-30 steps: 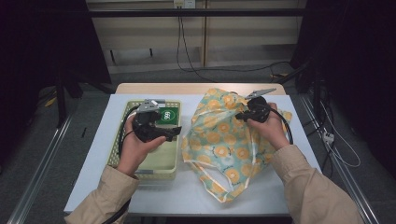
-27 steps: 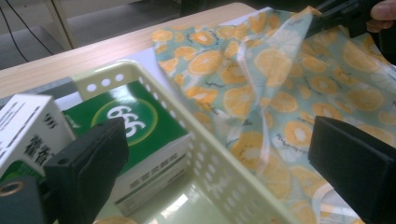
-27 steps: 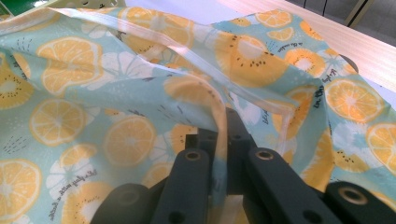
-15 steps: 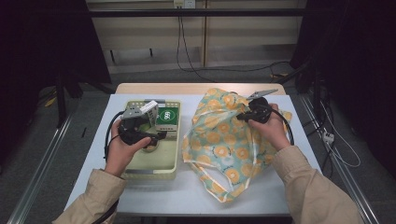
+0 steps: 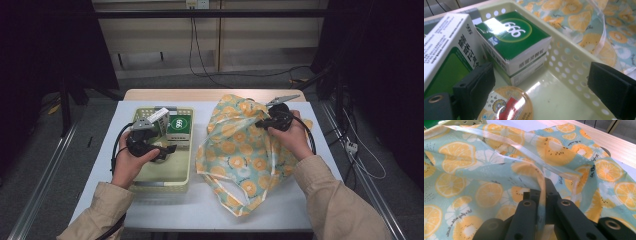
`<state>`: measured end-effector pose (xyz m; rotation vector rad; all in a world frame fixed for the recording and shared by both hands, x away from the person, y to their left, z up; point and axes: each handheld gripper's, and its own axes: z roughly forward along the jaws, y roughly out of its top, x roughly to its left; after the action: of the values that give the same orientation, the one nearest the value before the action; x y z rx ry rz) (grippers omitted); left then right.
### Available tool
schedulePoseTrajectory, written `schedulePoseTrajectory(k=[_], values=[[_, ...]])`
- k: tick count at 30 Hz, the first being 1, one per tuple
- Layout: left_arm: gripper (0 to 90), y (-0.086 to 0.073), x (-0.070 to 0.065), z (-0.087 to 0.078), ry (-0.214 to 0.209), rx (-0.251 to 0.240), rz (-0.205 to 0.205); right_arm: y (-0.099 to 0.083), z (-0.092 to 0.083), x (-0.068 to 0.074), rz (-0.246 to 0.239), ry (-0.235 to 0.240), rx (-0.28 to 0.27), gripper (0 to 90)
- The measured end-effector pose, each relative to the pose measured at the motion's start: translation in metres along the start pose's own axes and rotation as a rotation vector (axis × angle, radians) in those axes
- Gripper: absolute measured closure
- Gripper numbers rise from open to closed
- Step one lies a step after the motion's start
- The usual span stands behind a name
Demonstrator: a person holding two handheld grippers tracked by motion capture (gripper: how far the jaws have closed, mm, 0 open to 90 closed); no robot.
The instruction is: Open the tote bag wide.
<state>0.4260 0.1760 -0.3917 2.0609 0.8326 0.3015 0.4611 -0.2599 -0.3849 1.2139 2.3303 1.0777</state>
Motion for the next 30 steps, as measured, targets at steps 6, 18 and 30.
schedulePoseTrajectory(k=[6,18,30], values=[[7.7,-0.005,0.002,0.004,0.014,0.027,0.009,0.001,0.001,0.003,-0.011,0.008,-0.001,88.8],[8.1,-0.023,0.021,0.024,0.047,0.133,-0.063,0.001,0.002,0.005,-0.009,0.019,0.002,88.8],[10.2,-0.029,0.022,0.035,0.087,0.223,-0.001,-0.001,0.002,0.005,-0.018,0.025,0.006,88.8]])
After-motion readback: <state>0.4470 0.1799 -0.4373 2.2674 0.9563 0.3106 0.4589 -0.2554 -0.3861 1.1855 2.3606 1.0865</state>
